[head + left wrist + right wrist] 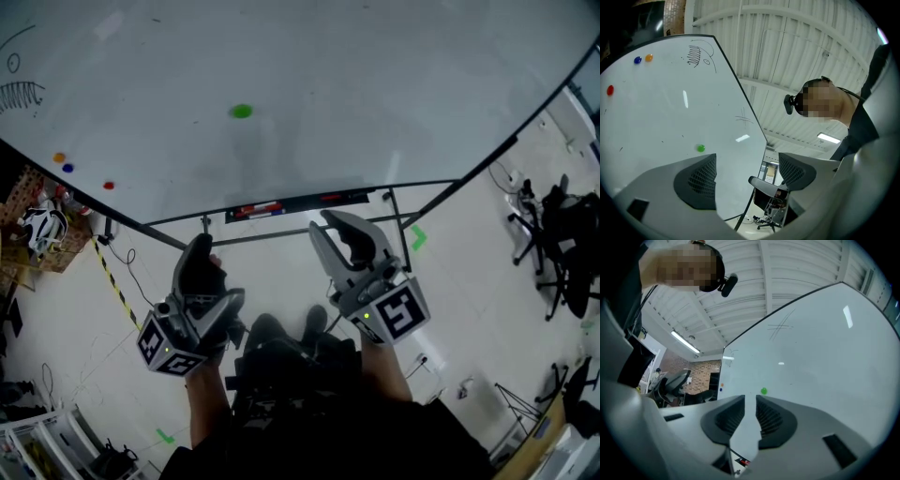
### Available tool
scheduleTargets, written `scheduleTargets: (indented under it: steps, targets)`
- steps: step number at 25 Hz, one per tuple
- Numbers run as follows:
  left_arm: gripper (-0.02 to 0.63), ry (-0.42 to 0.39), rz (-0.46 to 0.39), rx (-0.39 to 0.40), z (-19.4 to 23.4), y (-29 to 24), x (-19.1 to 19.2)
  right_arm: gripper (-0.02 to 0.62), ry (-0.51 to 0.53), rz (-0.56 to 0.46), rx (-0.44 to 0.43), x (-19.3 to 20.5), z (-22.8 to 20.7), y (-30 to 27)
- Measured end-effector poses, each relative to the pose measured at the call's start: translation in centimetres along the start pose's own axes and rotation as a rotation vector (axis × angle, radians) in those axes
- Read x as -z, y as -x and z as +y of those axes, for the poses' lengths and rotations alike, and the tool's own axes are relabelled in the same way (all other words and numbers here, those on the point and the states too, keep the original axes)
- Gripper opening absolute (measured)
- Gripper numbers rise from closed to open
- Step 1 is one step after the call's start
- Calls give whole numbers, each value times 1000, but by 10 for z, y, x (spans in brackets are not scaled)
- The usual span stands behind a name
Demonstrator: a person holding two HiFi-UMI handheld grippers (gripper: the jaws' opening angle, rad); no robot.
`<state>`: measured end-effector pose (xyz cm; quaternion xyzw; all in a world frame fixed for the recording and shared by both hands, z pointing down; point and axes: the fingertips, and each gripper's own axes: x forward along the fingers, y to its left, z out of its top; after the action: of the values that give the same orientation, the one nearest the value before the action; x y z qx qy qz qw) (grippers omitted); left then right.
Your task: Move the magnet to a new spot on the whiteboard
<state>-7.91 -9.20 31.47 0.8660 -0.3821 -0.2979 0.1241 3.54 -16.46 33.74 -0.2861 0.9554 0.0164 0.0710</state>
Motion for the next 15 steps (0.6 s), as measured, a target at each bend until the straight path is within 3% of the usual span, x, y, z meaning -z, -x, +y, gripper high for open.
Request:
scheduleTargets:
  steps: [7, 11, 15]
  targets:
    - [413, 21, 7, 23, 39, 3, -14, 77, 76, 109, 72, 21, -9, -42]
    - [413, -30, -20, 45, 69, 2, -47, 77, 103, 109, 127, 21, -13, -79]
    - [413, -16, -10, 76, 93, 7, -64, 117, 136, 118, 171, 23, -9, -111]
